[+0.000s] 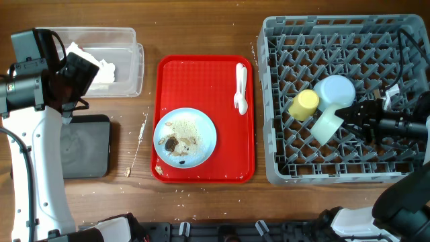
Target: Sort waste into correct bins and load items into the dishwasher rack
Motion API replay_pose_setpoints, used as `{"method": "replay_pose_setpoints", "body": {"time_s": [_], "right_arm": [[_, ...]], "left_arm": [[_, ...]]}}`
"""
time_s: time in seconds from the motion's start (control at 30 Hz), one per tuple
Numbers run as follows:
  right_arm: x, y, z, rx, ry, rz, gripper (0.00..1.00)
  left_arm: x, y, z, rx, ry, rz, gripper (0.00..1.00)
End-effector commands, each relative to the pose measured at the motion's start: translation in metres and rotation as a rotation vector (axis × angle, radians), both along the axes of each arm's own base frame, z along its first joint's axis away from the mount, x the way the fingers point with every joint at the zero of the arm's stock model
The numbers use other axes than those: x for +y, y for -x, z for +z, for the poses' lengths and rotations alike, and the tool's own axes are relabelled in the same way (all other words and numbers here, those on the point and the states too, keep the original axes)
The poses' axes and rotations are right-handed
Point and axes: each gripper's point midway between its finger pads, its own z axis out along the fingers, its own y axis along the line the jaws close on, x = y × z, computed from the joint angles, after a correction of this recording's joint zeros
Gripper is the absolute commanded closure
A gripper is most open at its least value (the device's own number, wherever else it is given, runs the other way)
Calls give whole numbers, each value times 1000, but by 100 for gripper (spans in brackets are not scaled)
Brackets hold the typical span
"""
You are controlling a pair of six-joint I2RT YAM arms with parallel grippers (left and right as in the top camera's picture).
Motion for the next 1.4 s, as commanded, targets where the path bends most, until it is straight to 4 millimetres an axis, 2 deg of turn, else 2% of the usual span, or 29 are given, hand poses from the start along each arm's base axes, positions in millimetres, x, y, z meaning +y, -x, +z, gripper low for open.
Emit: {"method": "replay_pose_setpoints", "body": {"time_s": [0.0,0.17,0.33,0.37,0.43,0.5,0.57,0.6,0.63,0.77,0.83,0.87,1.0,1.1,1.17,1.2,1.27,1.3,1.37], "right_arm": [[-30,12,-16,146,217,-10,65],[-76,26,15,263,519,-197,64],[-93,40,49,253,675,-350,64],[-92,40,53,235,676,-357,67],[-80,35,62,165,644,-327,84],[-57,26,70,75,586,-248,89],[-47,24,65,79,595,-205,92],[-43,25,58,106,603,-193,96],[-41,27,51,145,609,-203,96],[-40,32,9,284,654,-262,95],[-26,29,-5,277,618,-229,96],[-18,22,-3,231,609,-188,96],[30,-10,29,-63,567,-17,95],[67,-27,52,-205,543,39,87],[101,-39,64,-291,517,88,76],[123,-47,71,-354,505,115,67],[150,-60,80,-429,518,120,45],[164,-69,83,-469,537,128,40],[188,-83,85,-499,564,156,39]], "left_arm": [[4,0,-2,9,-10,10,0],[4,0,-2,9,-10,10,0],[4,0,-2,9,-10,10,0],[4,0,-2,9,-10,10,0],[4,0,-2,9,-11,10,0],[4,0,-2,9,-10,10,0],[4,0,-2,9,-10,10,0],[4,1,-2,10,-10,10,0],[4,0,-2,9,-10,10,0],[4,1,-2,10,-10,10,0],[4,0,-2,9,-10,10,0],[4,0,-2,9,-11,10,0],[4,1,-2,10,-10,10,0],[4,0,-2,9,-10,10,0],[4,0,-2,9,-10,10,0],[4,1,-2,10,-10,10,0],[4,0,-2,9,-10,10,0],[4,0,-2,9,-10,10,0],[4,0,-2,9,-10,10,0]]}}
